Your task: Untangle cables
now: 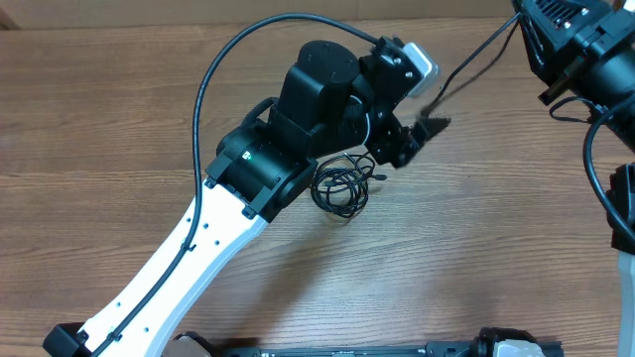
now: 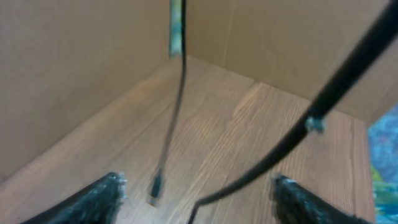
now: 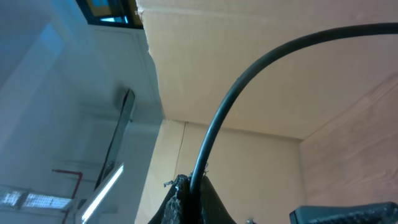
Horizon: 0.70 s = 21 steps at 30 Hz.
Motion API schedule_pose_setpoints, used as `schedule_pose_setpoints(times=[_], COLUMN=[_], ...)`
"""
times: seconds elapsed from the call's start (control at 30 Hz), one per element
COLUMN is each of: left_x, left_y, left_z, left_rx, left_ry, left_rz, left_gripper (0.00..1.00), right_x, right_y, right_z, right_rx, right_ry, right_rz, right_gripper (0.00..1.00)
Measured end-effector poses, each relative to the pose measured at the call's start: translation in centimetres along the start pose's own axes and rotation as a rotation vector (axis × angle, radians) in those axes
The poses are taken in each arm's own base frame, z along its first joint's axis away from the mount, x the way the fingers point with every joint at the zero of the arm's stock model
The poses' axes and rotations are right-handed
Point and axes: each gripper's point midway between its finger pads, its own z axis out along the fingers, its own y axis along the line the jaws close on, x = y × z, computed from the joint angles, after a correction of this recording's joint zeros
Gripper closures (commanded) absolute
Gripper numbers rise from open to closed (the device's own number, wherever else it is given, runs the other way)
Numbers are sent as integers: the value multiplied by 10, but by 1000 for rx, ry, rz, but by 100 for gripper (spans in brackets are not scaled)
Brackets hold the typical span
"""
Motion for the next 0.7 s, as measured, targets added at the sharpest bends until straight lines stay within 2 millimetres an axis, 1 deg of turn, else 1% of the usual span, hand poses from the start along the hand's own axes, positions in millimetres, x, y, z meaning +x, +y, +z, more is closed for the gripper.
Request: schedule_pose_setpoints(times=[0.03,0.13,0.23,0.27,0.3,0.43,0.53,0.6,0.67,0.7], left_x=[-2,-4,-5,-6,-9,-18,-20,-21,-20,-20], left_y=[0,1,3,3,3,2,1,1,1,1], left_z=[0,1,4,4,5,6,5,5,6,6], left_rx=[-2,-5,-6,-5,-5,4,9,11,13,13], left_ry=[-7,-15,-24,-29,-39,-77,-88,-88,-87,-86], left_rz=[-5,-22,-35,-41,-41,-36,-45,-58,-65,-69], left_gripper=[43,56,80,89,96,96,96,96,96,96], right_x=[1,3,6,7,7,8,7,4,-4,-10], right_y=[0,1,1,1,1,2,0,-5,-17,-26], right_z=[0,0,0,0,0,0,0,0,-1,-2], right_rx=[-2,-5,-5,-5,-5,-6,-3,19,67,106], right_ry=[3,19,33,38,40,45,40,19,-24,-58], right_rz=[0,5,9,12,13,7,-43,-84,-126,-153], right_gripper=[96,96,96,96,96,96,96,96,96,93])
